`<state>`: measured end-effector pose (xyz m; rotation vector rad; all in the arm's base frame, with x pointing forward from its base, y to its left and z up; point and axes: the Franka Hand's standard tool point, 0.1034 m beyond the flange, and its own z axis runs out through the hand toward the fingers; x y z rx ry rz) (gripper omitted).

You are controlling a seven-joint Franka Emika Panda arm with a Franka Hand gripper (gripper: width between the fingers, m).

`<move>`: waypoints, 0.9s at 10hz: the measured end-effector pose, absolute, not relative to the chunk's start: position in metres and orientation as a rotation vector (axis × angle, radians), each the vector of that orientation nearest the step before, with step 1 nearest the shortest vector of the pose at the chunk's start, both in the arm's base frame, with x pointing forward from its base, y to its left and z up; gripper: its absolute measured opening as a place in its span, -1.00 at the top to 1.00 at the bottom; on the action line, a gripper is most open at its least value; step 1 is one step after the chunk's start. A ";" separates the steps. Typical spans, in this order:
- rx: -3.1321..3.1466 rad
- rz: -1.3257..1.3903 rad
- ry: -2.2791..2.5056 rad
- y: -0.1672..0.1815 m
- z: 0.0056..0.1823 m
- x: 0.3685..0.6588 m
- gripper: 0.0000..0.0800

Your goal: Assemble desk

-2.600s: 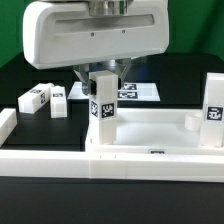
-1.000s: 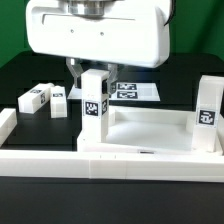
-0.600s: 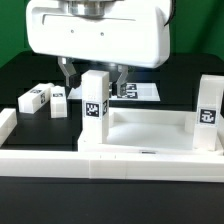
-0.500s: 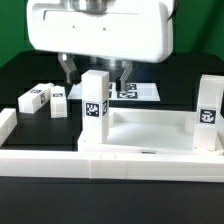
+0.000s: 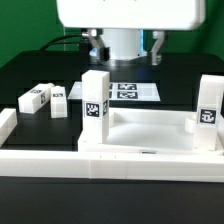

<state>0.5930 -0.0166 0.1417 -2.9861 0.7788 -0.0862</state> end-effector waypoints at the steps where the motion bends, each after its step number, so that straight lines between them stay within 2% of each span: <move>1: -2.987 -0.084 0.781 -0.018 0.141 0.593 -0.62; 5: -2.972 -0.079 0.833 -0.014 0.139 0.590 -0.62; 7: -2.931 -0.058 0.971 0.002 0.130 0.570 -0.62; 9: -2.919 -0.066 0.994 0.009 0.125 0.565 -0.62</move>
Offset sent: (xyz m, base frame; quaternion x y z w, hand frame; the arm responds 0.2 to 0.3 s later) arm 0.0000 0.0000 0.0000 0.0000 0.0000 0.0000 1.0000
